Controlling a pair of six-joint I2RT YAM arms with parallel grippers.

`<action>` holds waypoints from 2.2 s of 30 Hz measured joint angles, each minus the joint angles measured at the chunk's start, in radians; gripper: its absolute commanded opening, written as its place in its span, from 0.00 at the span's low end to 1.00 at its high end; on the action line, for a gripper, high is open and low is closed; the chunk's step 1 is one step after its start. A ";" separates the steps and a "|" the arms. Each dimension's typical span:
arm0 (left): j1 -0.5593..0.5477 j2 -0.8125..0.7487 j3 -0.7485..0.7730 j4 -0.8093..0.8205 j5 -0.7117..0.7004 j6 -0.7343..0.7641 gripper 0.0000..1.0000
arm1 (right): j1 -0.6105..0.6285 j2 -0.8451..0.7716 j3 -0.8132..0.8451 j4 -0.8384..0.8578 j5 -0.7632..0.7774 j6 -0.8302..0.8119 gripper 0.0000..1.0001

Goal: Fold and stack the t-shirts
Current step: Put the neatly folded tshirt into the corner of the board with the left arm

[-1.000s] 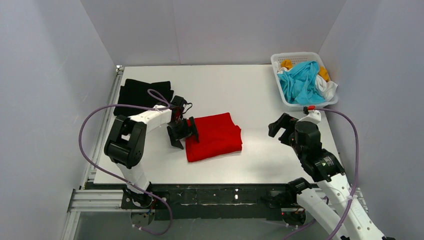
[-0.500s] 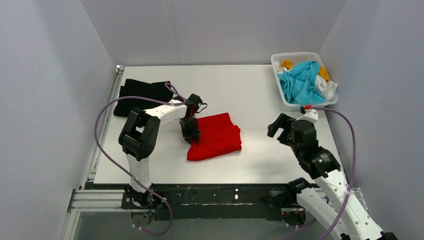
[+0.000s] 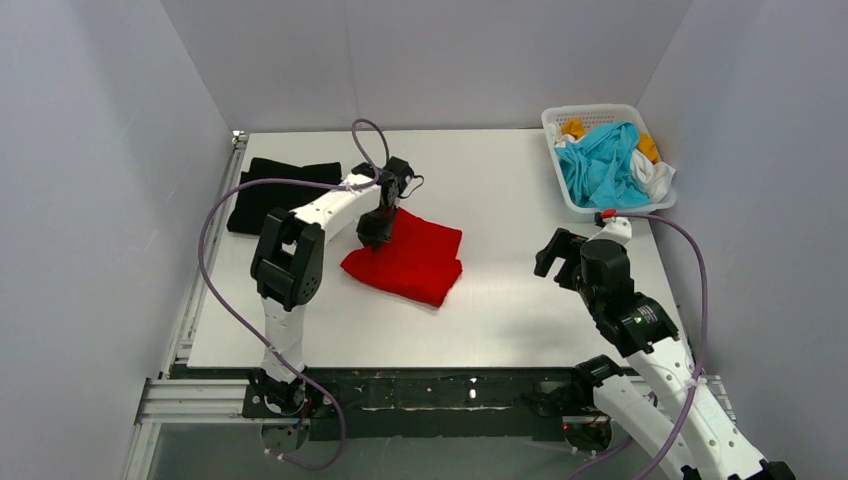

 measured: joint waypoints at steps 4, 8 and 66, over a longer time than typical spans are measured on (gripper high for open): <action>0.050 0.000 0.091 -0.023 -0.079 0.142 0.00 | 0.000 0.026 0.000 0.004 0.010 -0.015 0.98; 0.135 0.000 0.192 -0.043 -0.116 0.242 0.00 | 0.000 0.063 0.000 0.004 0.025 -0.028 0.98; 0.720 0.117 0.575 -0.090 0.226 0.341 0.43 | -0.005 0.246 0.053 -0.073 0.093 0.003 0.96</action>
